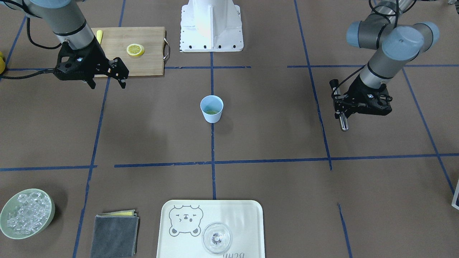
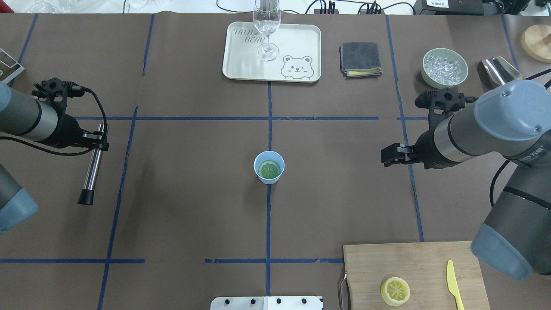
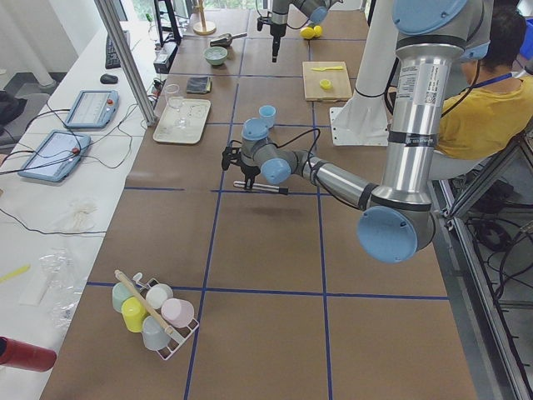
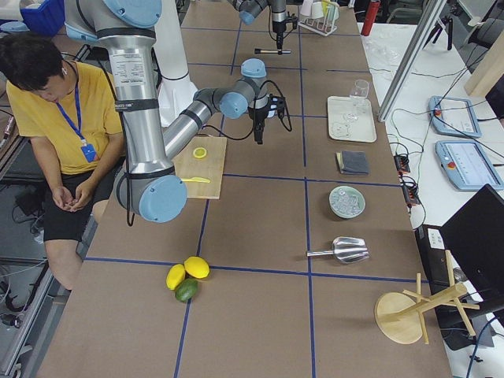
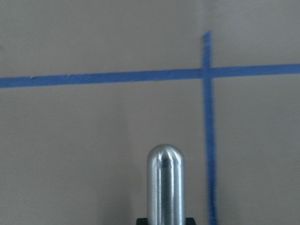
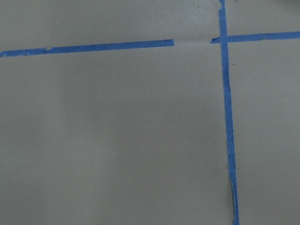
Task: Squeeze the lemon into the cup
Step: 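Carry the steel muddler upright with the left gripper over the blue cup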
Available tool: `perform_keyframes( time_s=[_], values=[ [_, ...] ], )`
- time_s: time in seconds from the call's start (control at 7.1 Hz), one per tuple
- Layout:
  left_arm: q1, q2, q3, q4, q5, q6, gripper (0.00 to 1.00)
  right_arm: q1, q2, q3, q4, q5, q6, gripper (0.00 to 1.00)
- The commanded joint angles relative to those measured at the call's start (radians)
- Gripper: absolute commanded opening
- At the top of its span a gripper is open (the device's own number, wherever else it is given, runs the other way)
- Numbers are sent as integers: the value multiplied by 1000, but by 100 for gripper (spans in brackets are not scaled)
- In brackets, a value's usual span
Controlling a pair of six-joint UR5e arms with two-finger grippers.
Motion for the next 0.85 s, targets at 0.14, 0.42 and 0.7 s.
perform_keyframes(
  time_s=[0.14, 0.42, 0.7],
  values=[
    [32, 2, -268, -5, 183, -78, 0, 5, -3, 13, 0, 0, -5, 100],
    [171, -147, -309, -7, 402, -102, 0, 5, -7, 13, 0, -1, -6, 100],
    [259, -340, -244, -7, 519, -22, 0, 17, -19, 7, 4, -3, -12, 100]
  ],
)
